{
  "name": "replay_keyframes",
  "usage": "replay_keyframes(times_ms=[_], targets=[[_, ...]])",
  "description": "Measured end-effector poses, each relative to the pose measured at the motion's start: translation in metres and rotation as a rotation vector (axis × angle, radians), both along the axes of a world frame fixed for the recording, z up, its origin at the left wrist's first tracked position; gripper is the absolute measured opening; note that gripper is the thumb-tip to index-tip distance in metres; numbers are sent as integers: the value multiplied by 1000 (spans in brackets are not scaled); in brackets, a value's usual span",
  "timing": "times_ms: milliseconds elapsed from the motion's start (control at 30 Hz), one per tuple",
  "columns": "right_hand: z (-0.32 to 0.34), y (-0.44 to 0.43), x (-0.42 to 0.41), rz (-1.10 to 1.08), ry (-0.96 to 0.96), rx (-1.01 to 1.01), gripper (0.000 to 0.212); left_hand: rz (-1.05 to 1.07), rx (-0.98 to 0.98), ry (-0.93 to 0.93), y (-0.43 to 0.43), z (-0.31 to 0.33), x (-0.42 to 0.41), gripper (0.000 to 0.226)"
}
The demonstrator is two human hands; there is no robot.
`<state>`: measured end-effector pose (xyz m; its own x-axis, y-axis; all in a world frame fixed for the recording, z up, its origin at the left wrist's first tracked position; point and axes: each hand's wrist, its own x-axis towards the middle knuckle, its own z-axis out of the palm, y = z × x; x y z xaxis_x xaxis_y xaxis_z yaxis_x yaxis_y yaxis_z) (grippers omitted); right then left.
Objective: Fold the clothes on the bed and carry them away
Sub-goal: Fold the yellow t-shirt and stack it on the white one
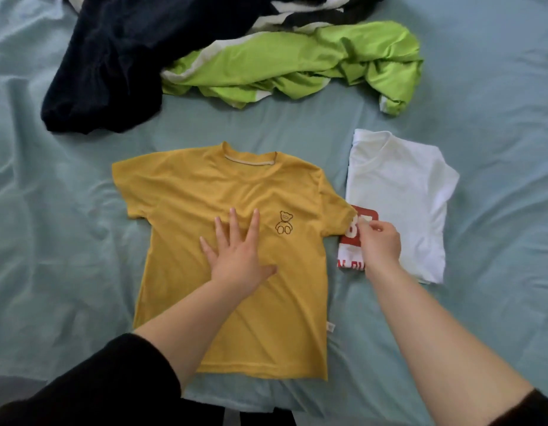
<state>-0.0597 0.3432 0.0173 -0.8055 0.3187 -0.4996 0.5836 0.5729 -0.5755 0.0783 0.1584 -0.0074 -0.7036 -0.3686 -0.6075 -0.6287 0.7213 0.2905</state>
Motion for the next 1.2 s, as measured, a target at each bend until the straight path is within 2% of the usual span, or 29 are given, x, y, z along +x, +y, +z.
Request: replay_keyframes(times_ms=[100, 200, 267, 367, 433, 533, 567, 633, 733, 767, 833, 900, 933, 1033, 1100, 1200], targets=[[-12, 3, -25, 110, -141, -151, 30, -22, -15, -92, 19, -13, -10, 125], [-20, -5, -41, 132, -245, -224, 20, -56, -53, -173, 20, -15, -15, 128], [-24, -3, -40, 145, -213, -233, 23, -61, -58, -195, 18, -8, -19, 124], [-21, 7, -23, 196, -29, -168, 29, -49, -103, -230, 15, 10, -36, 107], [-16, 11, -11, 256, 42, -165, 30, -20, -165, -109, 15, 21, -56, 88], [-17, 16, -4, 271, 62, -273, 27, -67, -191, 307, 12, 26, -102, 56], [-19, 17, -4, 258, 62, -306, 26, -130, -186, 379, 10, 24, -120, 51], [-23, 17, -7, 228, 49, -370, 25, -264, -186, 365, 4, 17, -156, 51], [-25, 13, -17, 126, -48, -515, 15, -420, -201, 165, -7, 6, -192, 44], [-24, 11, -20, 101, -91, -563, 17, -423, -195, 143, -10, 6, -199, 35], [-28, 8, -26, 129, -174, -604, 37, -393, -168, 159, -17, 6, -204, 19], [-30, 1, -29, 167, -254, -660, 50, -370, -137, 218, -23, 9, -201, 13], [-30, -4, -29, 137, -285, -752, 54, -349, -119, 256, -26, 11, -199, 13], [-25, -15, -34, -85, -321, -1077, 53, -258, -60, 305, -32, 15, -190, 11], [-22, -19, -40, -136, -271, -1108, 50, -220, -38, 315, -36, 17, -186, 9], [-15, -17, -50, -131, -227, -1030, 49, -203, -32, 330, -38, 17, -185, 9]])
